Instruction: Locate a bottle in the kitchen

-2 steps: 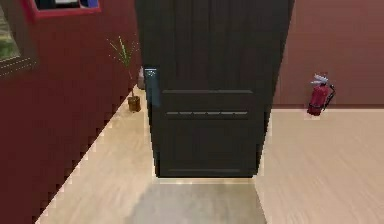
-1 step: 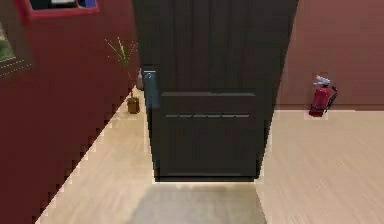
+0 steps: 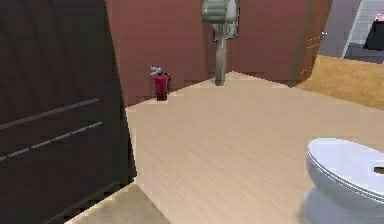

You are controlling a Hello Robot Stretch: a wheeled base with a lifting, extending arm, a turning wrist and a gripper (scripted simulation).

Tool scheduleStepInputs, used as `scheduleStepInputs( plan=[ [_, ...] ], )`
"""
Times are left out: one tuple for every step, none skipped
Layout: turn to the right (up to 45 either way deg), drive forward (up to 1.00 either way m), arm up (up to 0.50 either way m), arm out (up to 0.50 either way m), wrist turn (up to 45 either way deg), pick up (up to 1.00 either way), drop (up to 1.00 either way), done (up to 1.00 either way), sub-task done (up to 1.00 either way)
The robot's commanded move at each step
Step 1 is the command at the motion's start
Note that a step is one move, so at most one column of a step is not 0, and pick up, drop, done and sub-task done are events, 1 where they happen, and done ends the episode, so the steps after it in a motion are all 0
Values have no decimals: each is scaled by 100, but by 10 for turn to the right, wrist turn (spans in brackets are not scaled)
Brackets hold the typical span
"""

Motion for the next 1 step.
scheduleStepInputs(
  plan=[
    [180,0,0,0,0,0,0,0,0]
  ],
)
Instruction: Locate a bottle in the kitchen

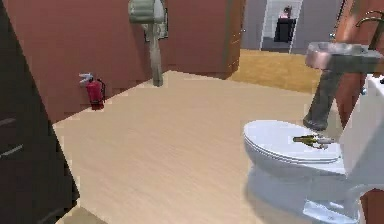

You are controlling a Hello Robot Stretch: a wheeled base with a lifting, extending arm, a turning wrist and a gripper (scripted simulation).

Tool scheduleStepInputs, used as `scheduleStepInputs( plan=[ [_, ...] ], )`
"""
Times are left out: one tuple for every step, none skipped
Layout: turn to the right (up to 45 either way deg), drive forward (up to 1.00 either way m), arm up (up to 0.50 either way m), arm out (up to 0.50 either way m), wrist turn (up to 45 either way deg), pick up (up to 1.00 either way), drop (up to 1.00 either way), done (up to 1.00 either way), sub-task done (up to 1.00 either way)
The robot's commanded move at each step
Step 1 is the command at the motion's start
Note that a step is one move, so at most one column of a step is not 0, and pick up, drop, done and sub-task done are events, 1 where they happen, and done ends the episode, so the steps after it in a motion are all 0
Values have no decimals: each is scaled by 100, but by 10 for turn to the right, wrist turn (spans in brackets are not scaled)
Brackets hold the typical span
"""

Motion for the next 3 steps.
scheduleStepInputs(
  plan=[
    [0,100,0,0,0,0,0,0,0],
    [0,25,0,0,0,0,0,0,0],
    [240,0,0,0,0,0,0,0,0]
  ],
)
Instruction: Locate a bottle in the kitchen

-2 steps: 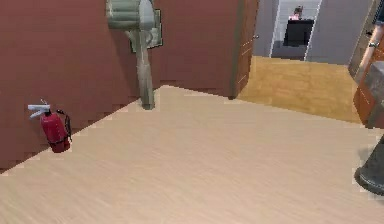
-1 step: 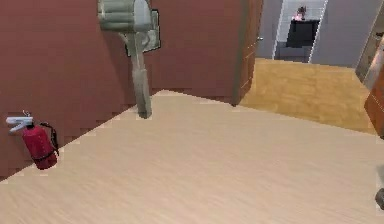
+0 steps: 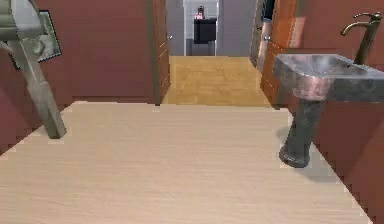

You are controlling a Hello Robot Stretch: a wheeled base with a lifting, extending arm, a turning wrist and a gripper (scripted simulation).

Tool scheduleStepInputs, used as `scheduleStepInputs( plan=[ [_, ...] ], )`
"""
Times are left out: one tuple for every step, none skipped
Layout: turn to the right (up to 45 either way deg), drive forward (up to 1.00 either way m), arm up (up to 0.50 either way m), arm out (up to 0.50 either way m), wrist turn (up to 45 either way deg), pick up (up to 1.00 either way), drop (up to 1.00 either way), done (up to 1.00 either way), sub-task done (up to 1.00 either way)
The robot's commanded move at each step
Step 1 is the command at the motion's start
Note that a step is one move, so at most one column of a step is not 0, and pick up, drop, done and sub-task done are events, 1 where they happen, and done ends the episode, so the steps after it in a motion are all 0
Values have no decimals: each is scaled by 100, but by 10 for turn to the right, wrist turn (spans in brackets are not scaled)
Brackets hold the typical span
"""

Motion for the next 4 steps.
scheduleStepInputs(
  plan=[
    [0,100,0,0,0,0,0,0,0],
    [0,100,0,0,0,0,0,0,0],
    [0,100,0,0,0,0,0,0,0],
    [30,0,0,0,0,0,0,0,0]
  ],
)
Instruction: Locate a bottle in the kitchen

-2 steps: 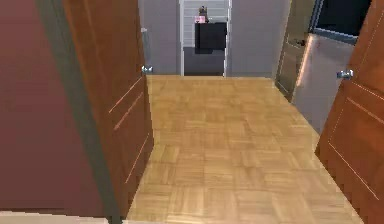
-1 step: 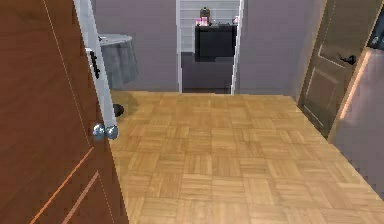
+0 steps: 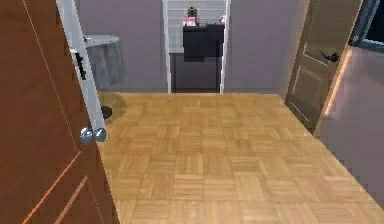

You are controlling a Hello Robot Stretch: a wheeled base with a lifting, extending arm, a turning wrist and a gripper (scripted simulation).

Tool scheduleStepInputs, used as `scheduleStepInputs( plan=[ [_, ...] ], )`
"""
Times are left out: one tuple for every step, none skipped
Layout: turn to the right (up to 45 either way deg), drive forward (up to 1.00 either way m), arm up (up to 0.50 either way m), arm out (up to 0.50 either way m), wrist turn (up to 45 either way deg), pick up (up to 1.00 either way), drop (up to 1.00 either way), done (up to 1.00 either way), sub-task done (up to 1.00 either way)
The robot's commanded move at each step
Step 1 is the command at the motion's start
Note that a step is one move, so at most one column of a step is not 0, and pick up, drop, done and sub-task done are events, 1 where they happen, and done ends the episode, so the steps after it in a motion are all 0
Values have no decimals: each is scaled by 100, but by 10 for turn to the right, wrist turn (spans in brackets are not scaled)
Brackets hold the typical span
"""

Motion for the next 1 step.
scheduleStepInputs(
  plan=[
    [0,100,0,0,0,0,0,0,0]
  ],
)
